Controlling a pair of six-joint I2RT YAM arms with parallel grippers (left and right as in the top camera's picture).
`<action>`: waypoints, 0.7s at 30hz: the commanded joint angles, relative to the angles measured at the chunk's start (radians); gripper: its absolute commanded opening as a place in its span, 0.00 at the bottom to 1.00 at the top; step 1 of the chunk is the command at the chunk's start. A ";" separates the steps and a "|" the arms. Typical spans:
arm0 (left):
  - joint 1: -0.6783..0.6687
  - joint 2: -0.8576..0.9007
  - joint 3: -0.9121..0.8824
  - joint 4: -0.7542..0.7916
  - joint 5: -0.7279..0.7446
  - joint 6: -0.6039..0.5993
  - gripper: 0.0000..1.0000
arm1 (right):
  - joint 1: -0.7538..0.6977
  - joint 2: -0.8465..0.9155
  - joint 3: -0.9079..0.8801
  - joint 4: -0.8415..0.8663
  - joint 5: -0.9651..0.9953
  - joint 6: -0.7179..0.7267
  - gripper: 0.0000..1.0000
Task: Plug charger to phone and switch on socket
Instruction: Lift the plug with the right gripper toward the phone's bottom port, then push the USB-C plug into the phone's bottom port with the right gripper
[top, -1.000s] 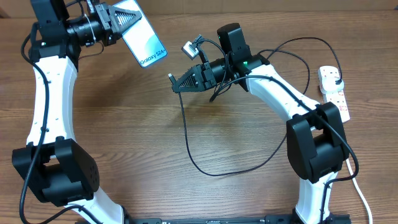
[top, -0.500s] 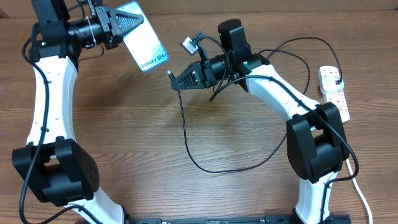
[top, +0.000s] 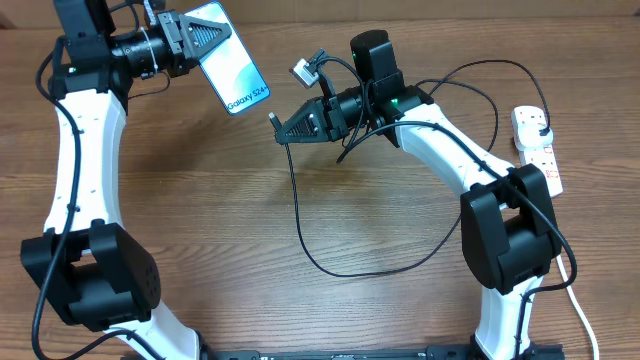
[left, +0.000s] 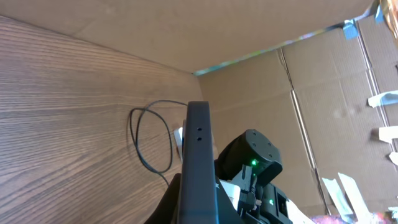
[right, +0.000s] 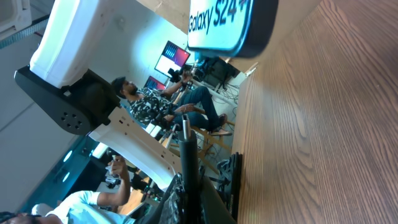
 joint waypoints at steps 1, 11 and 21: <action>-0.029 -0.011 0.008 0.010 0.010 -0.012 0.04 | 0.004 0.008 0.019 0.005 -0.033 0.007 0.04; -0.056 -0.011 0.008 0.010 0.006 -0.037 0.04 | 0.004 0.008 0.019 0.019 -0.033 0.023 0.04; -0.065 -0.011 0.008 0.007 0.009 -0.033 0.04 | 0.004 0.008 0.019 0.034 -0.033 0.031 0.04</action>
